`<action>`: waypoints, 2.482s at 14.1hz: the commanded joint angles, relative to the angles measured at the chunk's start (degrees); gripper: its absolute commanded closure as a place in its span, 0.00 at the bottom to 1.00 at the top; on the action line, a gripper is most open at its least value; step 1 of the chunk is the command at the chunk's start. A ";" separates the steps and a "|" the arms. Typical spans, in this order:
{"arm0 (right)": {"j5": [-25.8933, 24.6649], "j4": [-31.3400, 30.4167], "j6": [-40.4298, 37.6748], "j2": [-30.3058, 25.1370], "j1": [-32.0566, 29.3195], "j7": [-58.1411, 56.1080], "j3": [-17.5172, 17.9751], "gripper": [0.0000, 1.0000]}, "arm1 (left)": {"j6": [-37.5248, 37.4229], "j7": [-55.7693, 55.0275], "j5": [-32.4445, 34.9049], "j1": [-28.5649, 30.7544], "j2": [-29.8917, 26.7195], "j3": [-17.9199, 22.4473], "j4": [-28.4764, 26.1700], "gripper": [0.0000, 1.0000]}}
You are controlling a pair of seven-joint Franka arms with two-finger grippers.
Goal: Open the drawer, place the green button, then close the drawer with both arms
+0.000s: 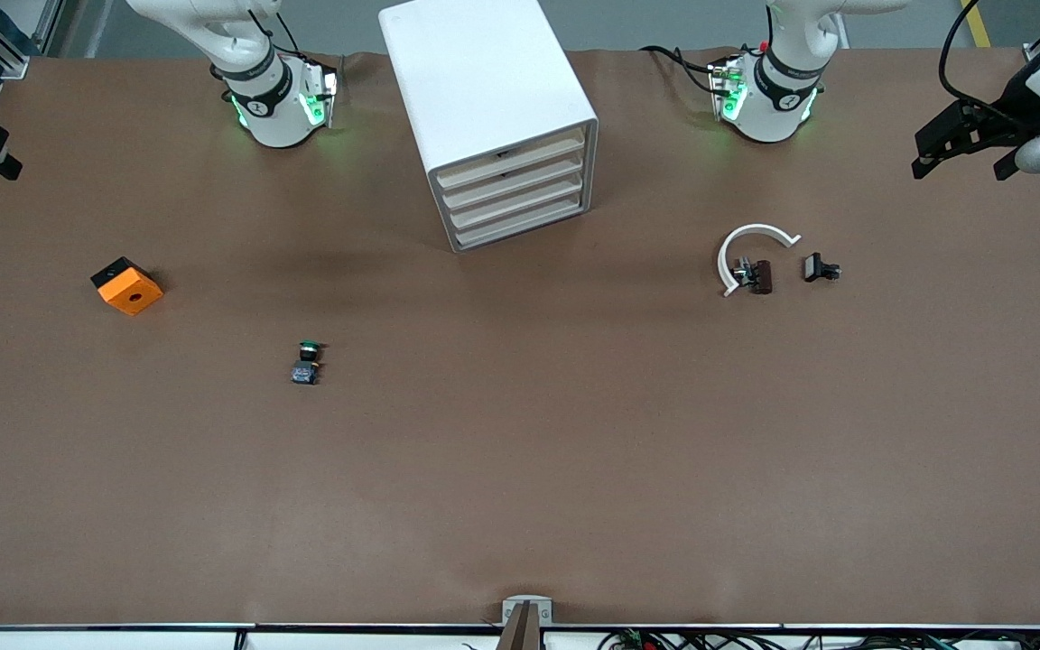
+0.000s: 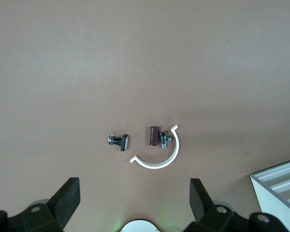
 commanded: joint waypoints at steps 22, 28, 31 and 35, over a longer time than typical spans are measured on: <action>-0.54 0.09 -0.45 1.21 -0.93 -0.25 0.67 0.00 | 13.47 -2.08 -2.46 -0.01 18.44 -0.28 -7.46 0.00; -0.54 0.62 0.08 2.96 -1.28 -0.87 0.67 0.00 | 17.88 -21.20 -1.94 -8.88 27.93 -0.54 -7.81 0.00; -0.28 0.97 -0.09 6.37 -0.85 -0.78 0.67 0.00 | 17.09 -33.31 -2.64 -10.03 30.12 -3.43 -7.20 0.00; -0.36 2.11 -0.01 9.11 -0.76 -0.96 0.75 0.00 | 16.82 -61.79 -5.97 -10.21 37.41 -10.63 -1.76 0.00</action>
